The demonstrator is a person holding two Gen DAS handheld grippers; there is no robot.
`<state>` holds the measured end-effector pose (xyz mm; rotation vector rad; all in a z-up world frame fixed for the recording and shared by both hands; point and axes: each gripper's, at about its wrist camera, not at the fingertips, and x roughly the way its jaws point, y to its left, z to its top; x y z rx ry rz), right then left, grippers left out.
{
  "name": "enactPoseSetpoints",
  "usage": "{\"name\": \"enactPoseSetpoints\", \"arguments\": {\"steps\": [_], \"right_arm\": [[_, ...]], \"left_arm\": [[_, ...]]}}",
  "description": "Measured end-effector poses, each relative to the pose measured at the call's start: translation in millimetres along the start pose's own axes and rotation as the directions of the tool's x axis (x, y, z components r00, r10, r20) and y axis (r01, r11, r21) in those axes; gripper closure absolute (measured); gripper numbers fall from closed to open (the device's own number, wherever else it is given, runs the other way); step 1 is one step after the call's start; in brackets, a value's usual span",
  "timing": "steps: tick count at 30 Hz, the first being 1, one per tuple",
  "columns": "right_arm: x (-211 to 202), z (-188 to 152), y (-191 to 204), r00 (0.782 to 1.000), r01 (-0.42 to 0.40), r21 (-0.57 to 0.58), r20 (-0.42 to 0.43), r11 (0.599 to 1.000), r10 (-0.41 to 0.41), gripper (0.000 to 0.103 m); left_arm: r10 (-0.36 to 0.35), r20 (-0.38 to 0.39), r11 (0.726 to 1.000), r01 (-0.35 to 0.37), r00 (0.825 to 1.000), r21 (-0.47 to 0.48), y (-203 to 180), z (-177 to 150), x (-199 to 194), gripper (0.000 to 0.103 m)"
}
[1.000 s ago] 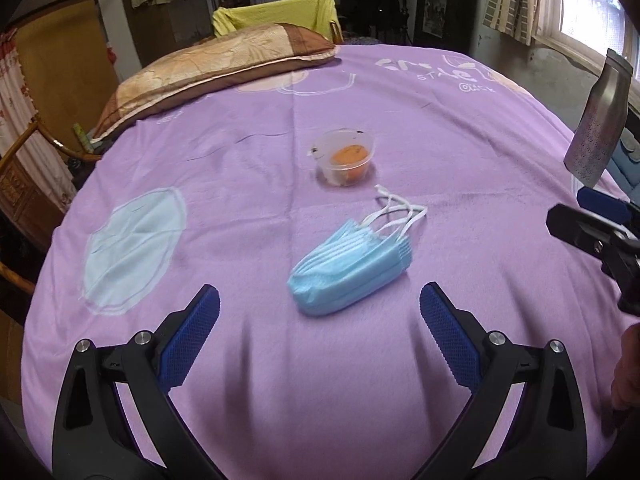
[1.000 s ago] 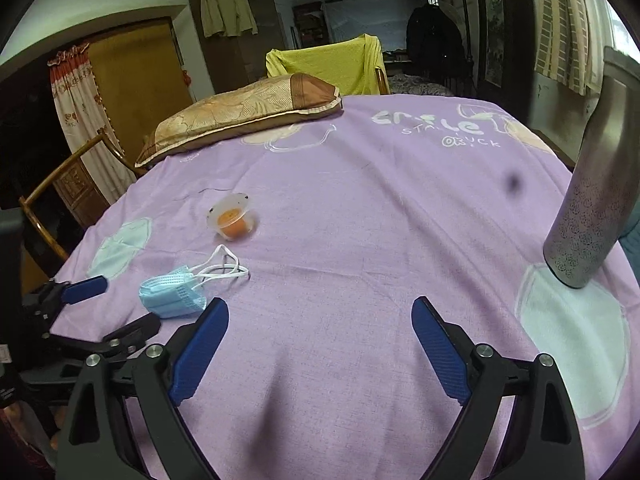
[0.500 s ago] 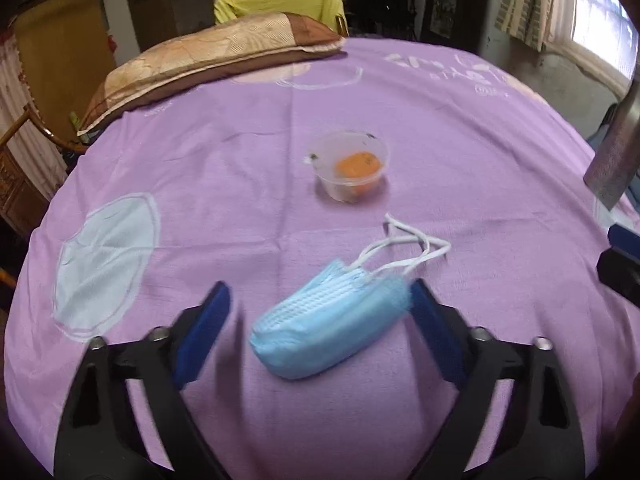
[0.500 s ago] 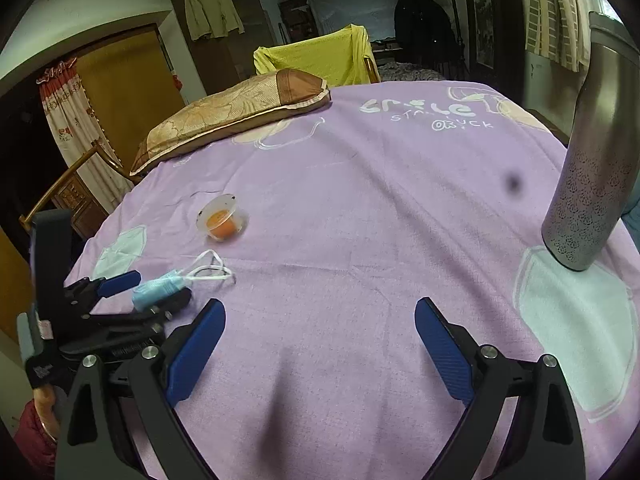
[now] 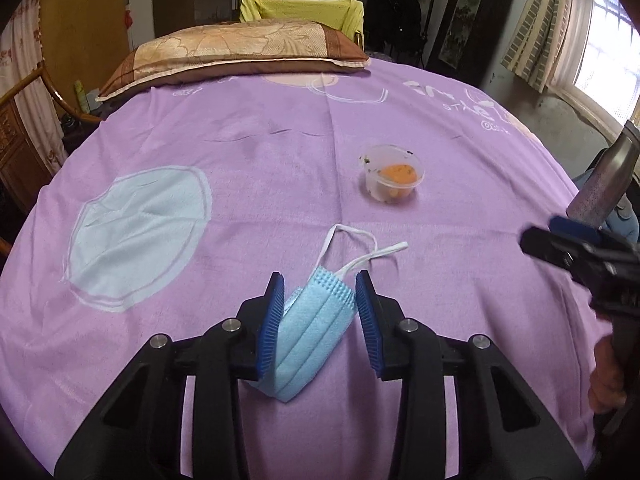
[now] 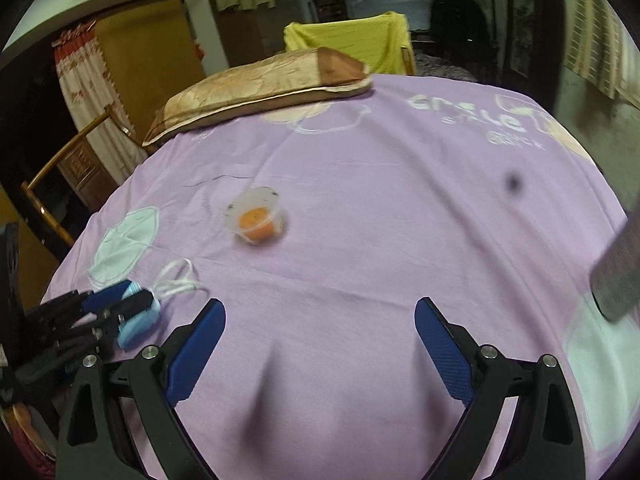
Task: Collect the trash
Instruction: 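Close left tool on the blue mask while right tool grasps the small orange cup, then lift both held items off the table and carry them toward the wastebasket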
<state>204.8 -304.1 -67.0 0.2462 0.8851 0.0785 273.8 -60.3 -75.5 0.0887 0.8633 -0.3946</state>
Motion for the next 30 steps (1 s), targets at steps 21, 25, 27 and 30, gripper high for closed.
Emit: {"name": "enactPoseSetpoints", "arguments": {"steps": [21, 25, 27, 30], "right_arm": [[95.0, 50.7, 61.9, 0.995, 0.073, -0.144, -0.06, 0.987, -0.082, 0.051], [67.5, 49.3, 55.1, 0.998, 0.06, -0.12, -0.019, 0.991, -0.062, 0.051], [47.9, 44.6, 51.9, 0.998, 0.056, -0.119, 0.009, 0.991, -0.056, 0.051], [19.9, 36.7, 46.6, 0.998, 0.052, -0.109, 0.05, 0.993, -0.047, 0.051]], "left_arm": [[-0.073, -0.063, 0.995, 0.068, 0.995, -0.07, 19.8, -2.9, 11.5, 0.075], [-0.054, -0.008, 0.997, 0.053, 0.999, -0.047, 15.4, -1.7, 0.0, 0.077], [-0.045, 0.032, 0.998, 0.046, 0.999, -0.038, 11.0, -1.9, -10.8, 0.077], [-0.013, 0.074, 1.0, 0.015, 0.997, -0.016, 0.9, -4.4, -27.5, 0.077]]}}
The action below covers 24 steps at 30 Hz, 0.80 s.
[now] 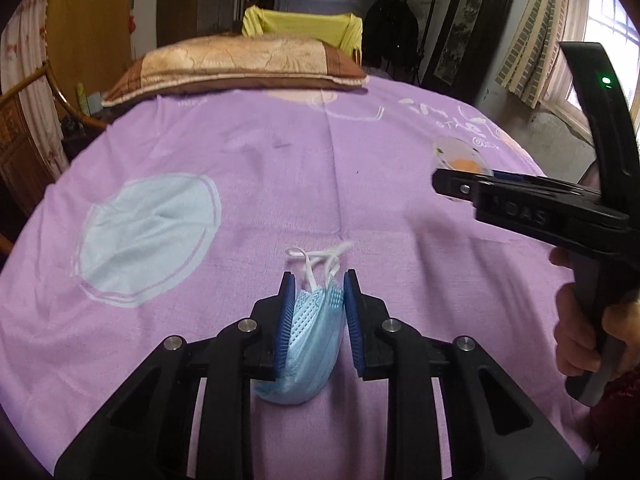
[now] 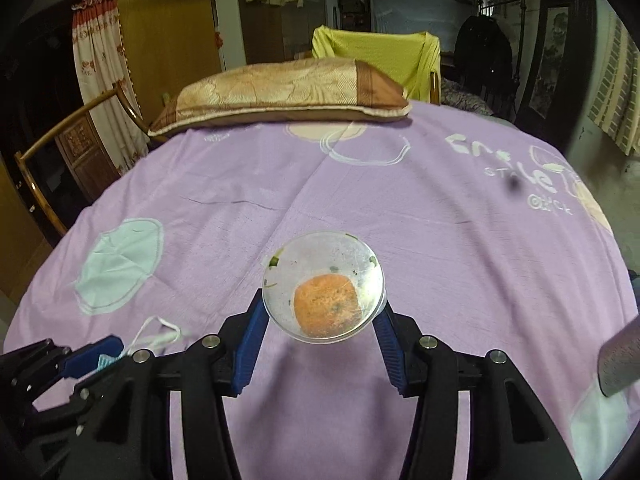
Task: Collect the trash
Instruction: 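Lift both held items off the table and carry them toward the wastebasket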
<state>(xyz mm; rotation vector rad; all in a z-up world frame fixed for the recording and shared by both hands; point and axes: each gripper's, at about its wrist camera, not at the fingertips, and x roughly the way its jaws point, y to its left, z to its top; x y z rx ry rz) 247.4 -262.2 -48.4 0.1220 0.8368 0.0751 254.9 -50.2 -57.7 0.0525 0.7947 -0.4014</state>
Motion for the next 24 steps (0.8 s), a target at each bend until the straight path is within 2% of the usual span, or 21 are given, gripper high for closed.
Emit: {"name": "enactPoseSetpoints", "arguments": {"steps": [8, 18, 20, 21, 23, 24], "right_arm": [[-67.5, -20.8, -4.4, 0.994, -0.044, 0.014, 0.1, 0.999, 0.043, 0.051], [-142.4, -52.0, 11.7, 0.97, -0.112, -0.016, 0.213, 0.994, 0.113, 0.051], [-151.9, -57.1, 15.4, 0.966, -0.12, -0.025, 0.227, 0.992, 0.123, 0.051], [-156.5, -60.1, 17.1, 0.964, -0.121, -0.029, 0.234, 0.992, 0.125, 0.051], [-162.5, -64.7, 19.3, 0.963, -0.118, -0.031, 0.242, 0.993, 0.122, 0.051], [-164.4, -66.4, 18.4, 0.962, -0.116, -0.028, 0.244, 0.993, 0.12, 0.051]], "left_arm": [[0.023, 0.076, 1.0, -0.024, 0.997, 0.019, -17.7, -8.6, -49.6, 0.077], [0.076, 0.169, 0.997, -0.078, 0.983, 0.006, -17.2, -26.8, -116.0, 0.077], [0.057, 0.17, 0.998, -0.061, 0.984, 0.014, -16.9, -33.8, -125.8, 0.077], [0.047, 0.159, 0.999, -0.05, 0.986, 0.014, -16.3, -36.6, -127.2, 0.075], [0.035, 0.127, 0.999, -0.036, 0.991, 0.011, -15.5, -41.3, -121.4, 0.06], [0.036, 0.119, 0.999, -0.037, 0.992, 0.008, -15.8, -43.8, -117.5, 0.041]]}}
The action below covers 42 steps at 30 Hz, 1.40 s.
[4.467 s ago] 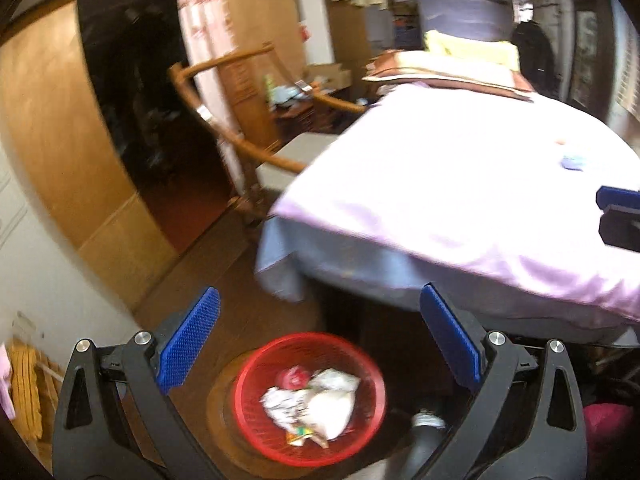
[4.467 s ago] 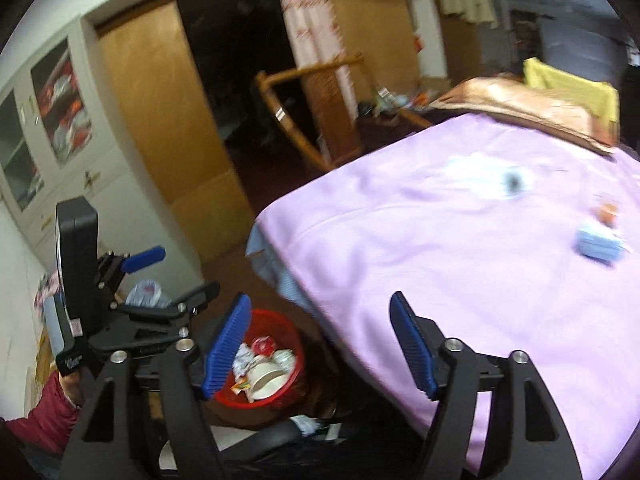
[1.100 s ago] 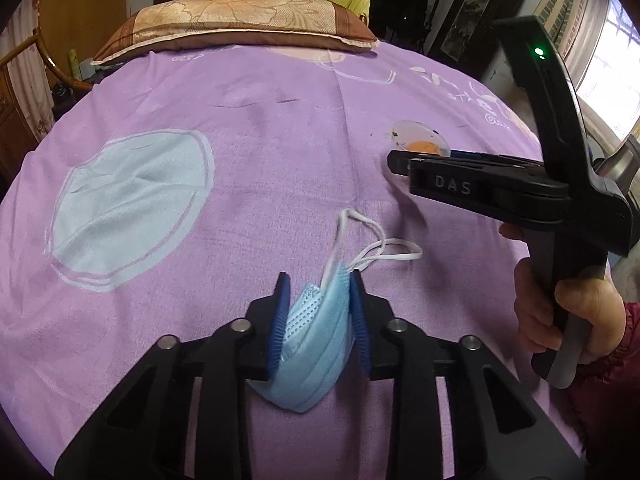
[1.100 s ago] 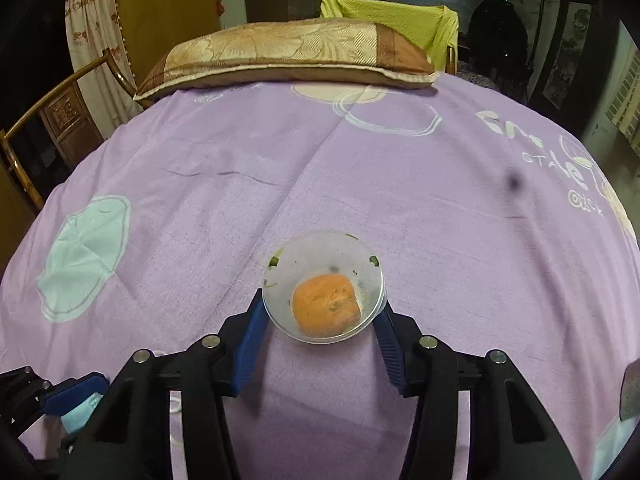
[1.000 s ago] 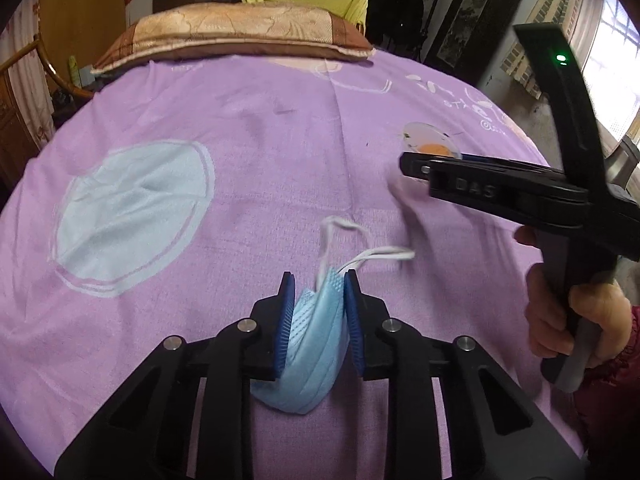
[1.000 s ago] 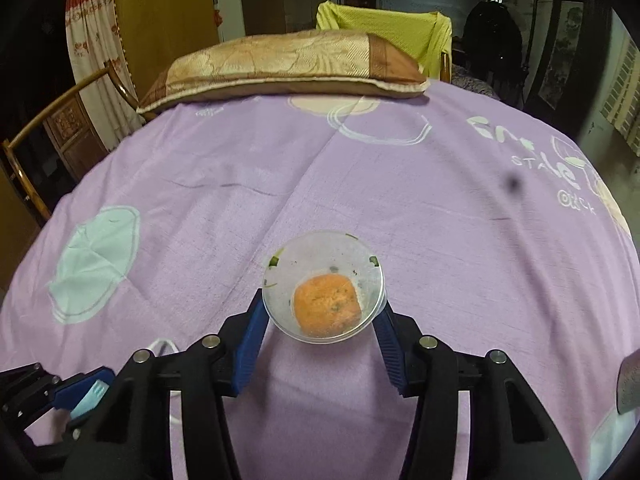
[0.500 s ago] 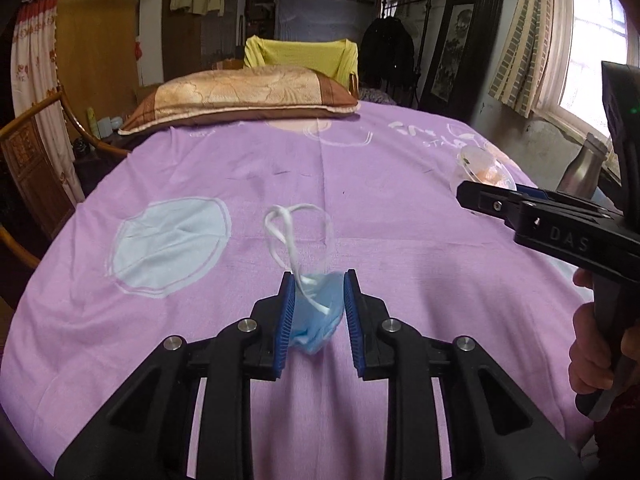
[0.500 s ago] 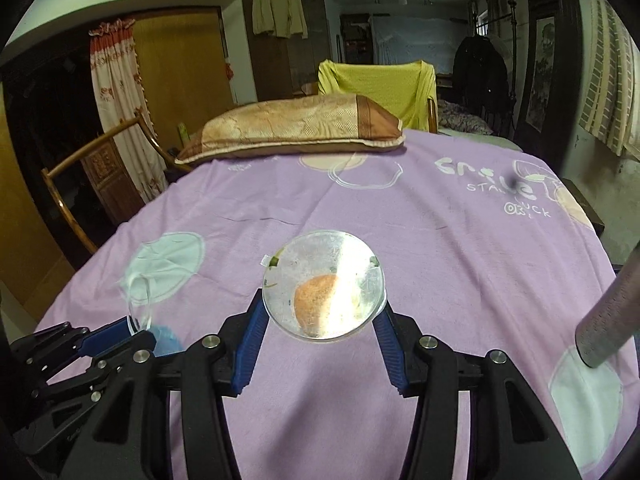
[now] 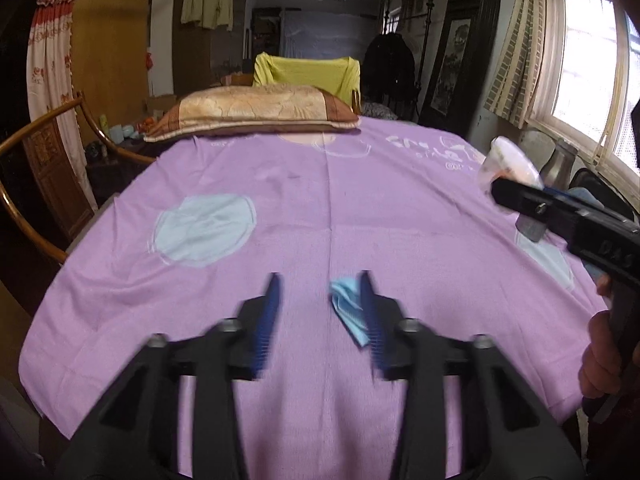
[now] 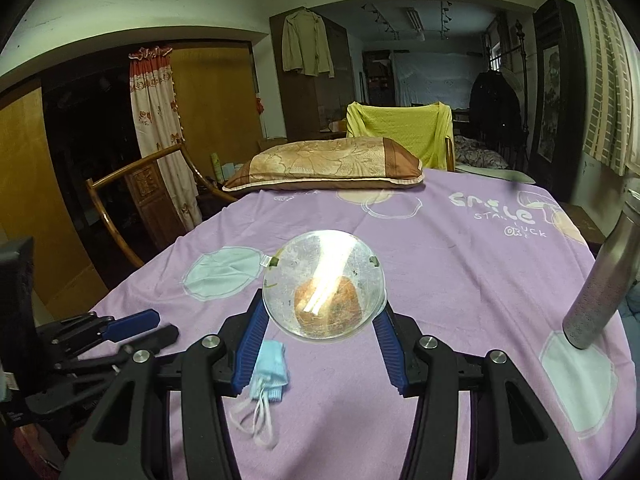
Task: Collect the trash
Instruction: 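Lift both held items off the table and carry them toward the wastebasket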
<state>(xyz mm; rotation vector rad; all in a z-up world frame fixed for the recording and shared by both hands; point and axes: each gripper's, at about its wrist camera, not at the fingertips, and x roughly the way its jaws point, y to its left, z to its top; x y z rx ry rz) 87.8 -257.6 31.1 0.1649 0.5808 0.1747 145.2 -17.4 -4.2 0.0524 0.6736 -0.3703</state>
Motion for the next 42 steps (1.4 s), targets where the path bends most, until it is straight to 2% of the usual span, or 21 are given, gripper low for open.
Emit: {"name": "enactPoseSetpoints", "arguments": {"steps": [1, 2, 5, 9, 11, 12, 14, 16, 19, 24, 33, 42], "right_arm": [[-2.0, -1.3, -1.8, 1.0, 0.002, 0.005, -0.001, 1.0, -0.002, 0.051], [-3.2, -2.3, -2.8, 1.0, 0.003, 0.009, -0.004, 1.0, -0.003, 0.051], [-4.5, -5.0, -8.0, 1.0, 0.012, 0.01, -0.013, 1.0, -0.012, 0.051], [-0.4, -7.0, -16.9, 1.0, 0.017, 0.028, -0.026, 0.999, -0.016, 0.051], [1.5, -8.5, -22.0, 0.999, 0.018, 0.038, -0.032, 0.999, -0.017, 0.051], [2.0, -9.5, -25.2, 0.999, 0.022, 0.041, -0.035, 0.999, -0.021, 0.051], [2.9, -11.8, -28.4, 0.999, 0.023, 0.048, -0.04, 0.999, -0.021, 0.051], [1.6, -13.8, -33.5, 0.999, 0.023, 0.059, -0.039, 0.998, -0.02, 0.051], [-0.4, -14.1, -35.5, 0.999, 0.007, 0.076, -0.036, 0.997, -0.004, 0.051], [-4.7, -14.2, -19.9, 0.999, -0.03, 0.059, -0.023, 0.998, 0.031, 0.051], [-27.1, -13.7, 46.5, 0.994, -0.108, -0.03, 0.011, 0.994, 0.109, 0.051], [-41.3, -22.5, 123.6, 0.973, -0.229, -0.105, -0.004, 0.968, 0.229, 0.051]], "left_arm": [[0.005, -0.017, 1.0, -0.005, 1.0, -0.002, -0.5, -3.6, 7.5, 0.024], [0.003, -0.037, 1.0, -0.004, 0.999, -0.003, -1.4, -7.6, 14.7, 0.021], [-0.053, -0.126, 0.999, 0.052, 0.991, -0.014, -8.1, -13.4, 46.5, 0.021], [-0.067, -0.211, 0.998, 0.064, 0.975, -0.02, -23.1, -16.4, 88.4, 0.023], [-0.077, -0.263, 0.997, 0.072, 0.962, -0.027, -28.2, -17.4, 109.9, 0.046], [-0.09, -0.285, 0.996, 0.084, 0.954, -0.032, -29.0, -16.6, 116.4, 0.07], [-0.109, -0.269, 0.994, 0.101, 0.957, -0.041, -29.2, -15.7, 115.1, 0.079], [-0.077, -0.238, 0.997, 0.076, 0.968, -0.011, -32.0, -15.1, 102.9, 0.091], [0.002, -0.149, 0.999, 0.006, 0.989, 0.051, -33.3, -13.9, 71.3, 0.091], [0.062, -0.047, 0.997, -0.06, 0.997, 0.047, -17.3, -9.0, 21.4, 0.091], [0.138, 0.088, 0.99, -0.137, 0.987, -0.013, 19.7, -18.2, -56.6, 0.091], [0.238, 0.132, 0.971, -0.231, 0.962, -0.069, 69.9, -58.1, -120.6, 0.091]]}}
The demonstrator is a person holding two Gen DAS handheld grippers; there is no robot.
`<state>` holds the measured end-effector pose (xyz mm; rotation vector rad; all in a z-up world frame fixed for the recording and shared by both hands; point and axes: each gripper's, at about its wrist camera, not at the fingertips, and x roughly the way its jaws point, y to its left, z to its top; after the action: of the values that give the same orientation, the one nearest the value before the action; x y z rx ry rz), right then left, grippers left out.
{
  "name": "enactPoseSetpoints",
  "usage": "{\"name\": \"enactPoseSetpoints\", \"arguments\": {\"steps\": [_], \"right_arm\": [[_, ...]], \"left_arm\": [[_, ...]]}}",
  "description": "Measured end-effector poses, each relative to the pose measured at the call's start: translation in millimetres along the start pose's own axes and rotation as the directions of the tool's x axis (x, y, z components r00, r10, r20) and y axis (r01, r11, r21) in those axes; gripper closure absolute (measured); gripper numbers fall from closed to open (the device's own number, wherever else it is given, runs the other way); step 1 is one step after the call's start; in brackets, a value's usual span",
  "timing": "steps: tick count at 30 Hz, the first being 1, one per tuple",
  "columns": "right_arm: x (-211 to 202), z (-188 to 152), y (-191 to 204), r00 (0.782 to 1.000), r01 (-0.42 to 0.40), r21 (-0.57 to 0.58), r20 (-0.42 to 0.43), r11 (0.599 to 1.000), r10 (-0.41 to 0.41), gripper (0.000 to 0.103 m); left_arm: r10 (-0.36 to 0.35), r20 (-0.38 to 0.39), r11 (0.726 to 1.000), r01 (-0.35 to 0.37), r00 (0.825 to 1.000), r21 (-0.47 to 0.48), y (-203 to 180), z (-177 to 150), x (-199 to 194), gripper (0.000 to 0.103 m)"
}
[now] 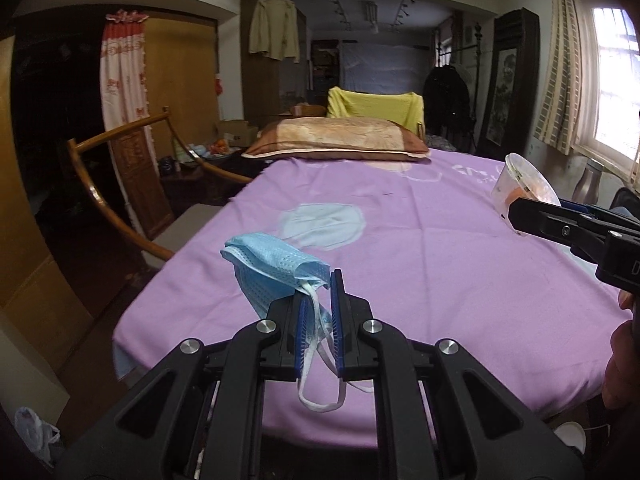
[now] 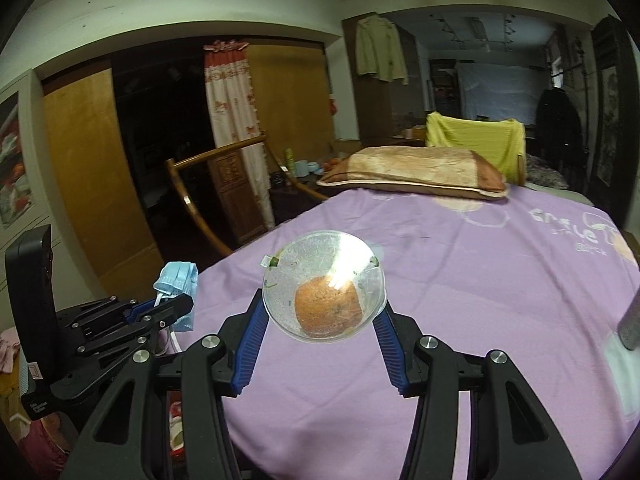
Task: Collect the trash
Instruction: 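Lift both held items off the table and carry them toward the wastebasket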
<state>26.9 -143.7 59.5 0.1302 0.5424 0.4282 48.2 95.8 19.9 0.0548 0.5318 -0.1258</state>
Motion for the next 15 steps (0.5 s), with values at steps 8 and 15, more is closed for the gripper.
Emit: {"name": "enactPoseSetpoints", "arguments": {"steps": [8, 15], "right_arm": [[18.8, -4.3, 83.9, 0.993, -0.111, -0.094, -0.053, 0.989, 0.107, 0.051], [58.5, -26.9, 156.6, 0.96, -0.226, -0.159, -0.204, 0.961, 0.192, 0.051]], "left_arm": [[0.09, -0.06, 0.993, -0.094, 0.994, -0.065, 81.7, -51.5, -29.1, 0.091], [0.129, -0.249, 0.978, -0.164, 0.96, -0.126, 160.7, -123.3, -24.8, 0.091]]}}
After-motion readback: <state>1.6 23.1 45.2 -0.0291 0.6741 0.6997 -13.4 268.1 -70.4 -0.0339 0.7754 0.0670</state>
